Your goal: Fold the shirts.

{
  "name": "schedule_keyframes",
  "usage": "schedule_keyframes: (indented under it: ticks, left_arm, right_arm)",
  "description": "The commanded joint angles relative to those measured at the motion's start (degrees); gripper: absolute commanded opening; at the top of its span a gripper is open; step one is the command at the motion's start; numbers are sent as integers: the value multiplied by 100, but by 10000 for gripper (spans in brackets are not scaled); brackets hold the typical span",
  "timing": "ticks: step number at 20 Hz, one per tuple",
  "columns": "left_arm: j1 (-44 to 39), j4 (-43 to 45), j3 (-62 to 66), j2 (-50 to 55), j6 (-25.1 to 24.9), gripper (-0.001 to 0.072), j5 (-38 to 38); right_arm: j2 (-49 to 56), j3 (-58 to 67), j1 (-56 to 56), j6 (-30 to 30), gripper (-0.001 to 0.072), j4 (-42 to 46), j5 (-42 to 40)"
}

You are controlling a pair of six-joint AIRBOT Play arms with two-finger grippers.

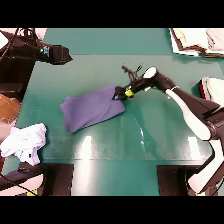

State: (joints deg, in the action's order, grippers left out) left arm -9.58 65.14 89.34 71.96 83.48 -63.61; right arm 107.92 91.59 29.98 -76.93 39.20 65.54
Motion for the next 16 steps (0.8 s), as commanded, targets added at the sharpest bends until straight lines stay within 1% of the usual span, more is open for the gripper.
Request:
schedule_keyframes:
  ticks: [1,2,8,13,16]
  left_arm:
    - [-212,-111,0,4,-79,25,2]
    - [-352,-109,0,4,-149,25,22]
    - [-1163,-107,0,4,-144,25,367]
    - [-1305,-151,0,7,-125,25,463]
    - [-1305,-157,0,7,-94,26,468]
  right_arm:
    - [-428,199,-656,0,17,4,-111]
    - [-623,199,-1027,-2,17,4,-107]
    - [-1631,199,-3554,-24,17,7,-105]
    - [-2039,199,-5591,-24,17,7,-153]
    - [-2098,199,-6426,-24,17,0,-162]
